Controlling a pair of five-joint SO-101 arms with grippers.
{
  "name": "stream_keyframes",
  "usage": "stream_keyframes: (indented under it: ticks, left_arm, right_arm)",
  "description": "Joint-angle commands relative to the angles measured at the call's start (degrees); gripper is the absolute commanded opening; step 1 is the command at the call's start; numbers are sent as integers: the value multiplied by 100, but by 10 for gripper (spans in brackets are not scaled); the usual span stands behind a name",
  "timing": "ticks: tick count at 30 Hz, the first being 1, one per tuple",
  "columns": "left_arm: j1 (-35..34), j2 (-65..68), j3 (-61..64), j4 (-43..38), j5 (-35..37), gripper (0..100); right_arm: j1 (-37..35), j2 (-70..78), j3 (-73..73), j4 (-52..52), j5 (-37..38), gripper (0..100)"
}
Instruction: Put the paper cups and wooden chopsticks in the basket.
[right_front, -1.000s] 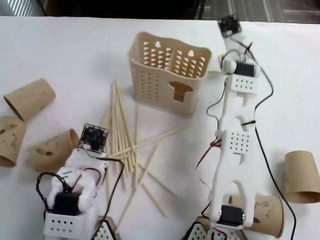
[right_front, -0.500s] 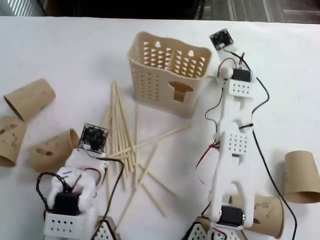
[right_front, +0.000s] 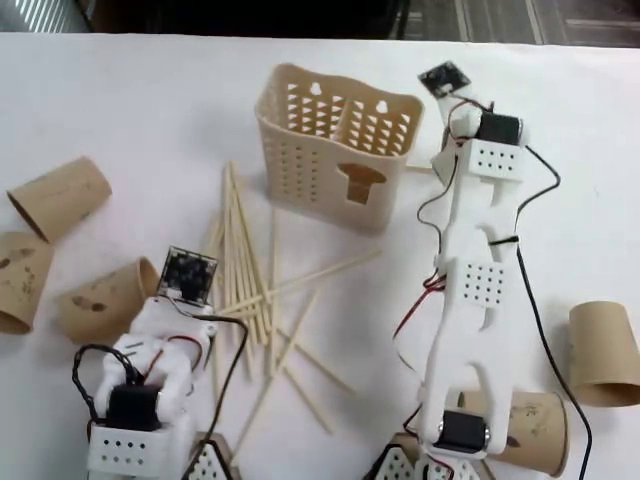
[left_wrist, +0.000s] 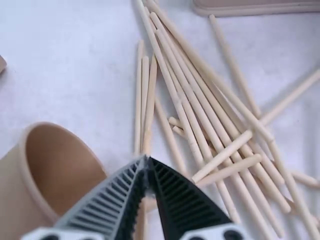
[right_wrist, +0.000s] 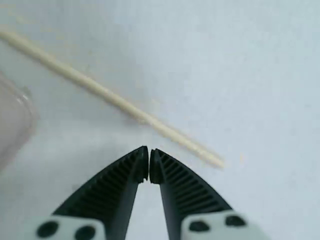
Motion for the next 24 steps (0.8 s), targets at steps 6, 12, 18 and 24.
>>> stream_keyframes:
  ticks: [6, 12, 18, 24]
  left_arm:
    - [4, -48, -26, -114, -26, 24]
    - [4, -48, -26, -114, -26, 24]
    - [4, -48, -26, -114, -26, 24]
    - [4, -48, -26, -114, -26, 24]
  right_arm:
    - [92, 365, -18, -2536, -563, 21]
    - [92, 1086, -79, -2123, 141, 19]
    - [92, 734, -422, 391, 844, 21]
    - [242, -22, 44, 752, 1011, 21]
